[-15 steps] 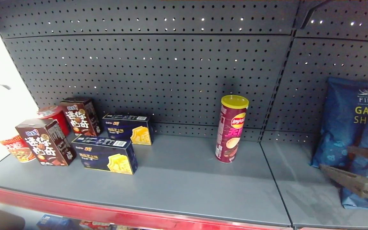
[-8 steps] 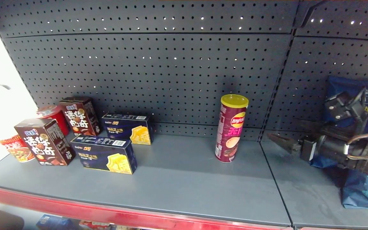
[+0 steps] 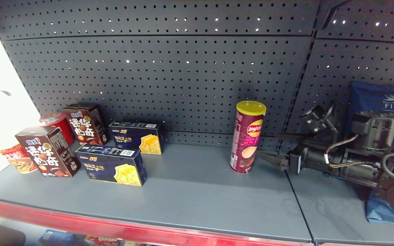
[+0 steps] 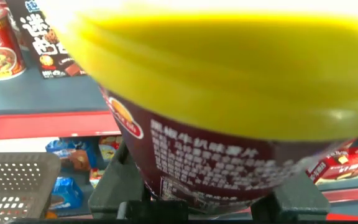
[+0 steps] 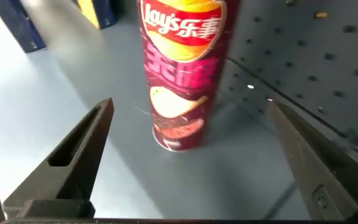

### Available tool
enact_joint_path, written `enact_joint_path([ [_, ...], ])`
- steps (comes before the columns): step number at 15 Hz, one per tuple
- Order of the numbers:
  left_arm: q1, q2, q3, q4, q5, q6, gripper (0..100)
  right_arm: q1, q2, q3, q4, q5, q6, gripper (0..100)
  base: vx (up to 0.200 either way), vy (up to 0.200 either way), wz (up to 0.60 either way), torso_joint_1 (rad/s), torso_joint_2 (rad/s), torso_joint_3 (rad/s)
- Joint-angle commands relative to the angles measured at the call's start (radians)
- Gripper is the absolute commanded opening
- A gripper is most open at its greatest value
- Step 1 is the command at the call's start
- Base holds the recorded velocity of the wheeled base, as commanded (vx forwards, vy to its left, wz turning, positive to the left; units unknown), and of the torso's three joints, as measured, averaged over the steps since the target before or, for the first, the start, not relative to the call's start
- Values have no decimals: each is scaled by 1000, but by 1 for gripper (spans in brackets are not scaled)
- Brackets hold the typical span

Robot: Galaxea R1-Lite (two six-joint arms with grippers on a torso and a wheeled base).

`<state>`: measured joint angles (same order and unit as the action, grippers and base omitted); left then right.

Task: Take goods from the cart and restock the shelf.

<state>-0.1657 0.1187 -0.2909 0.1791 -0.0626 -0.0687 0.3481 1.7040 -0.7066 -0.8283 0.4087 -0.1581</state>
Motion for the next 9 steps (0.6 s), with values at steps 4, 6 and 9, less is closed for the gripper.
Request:
enact_joint_path([
  [4, 0, -4, -4, 2, 1, 0, 0, -1, 151, -103, 0, 18, 3, 100, 0, 0, 0, 0, 0, 0],
  [6, 0, -4, -5, 2, 9, 0, 0, -1, 218, -162, -6, 22, 6, 100, 0, 0, 0, 0, 0, 0],
  [9, 0, -5, -4, 13, 13, 0, 0, 2, 304, -261, 5, 47, 8, 100, 0, 0, 0, 0, 0, 0],
])
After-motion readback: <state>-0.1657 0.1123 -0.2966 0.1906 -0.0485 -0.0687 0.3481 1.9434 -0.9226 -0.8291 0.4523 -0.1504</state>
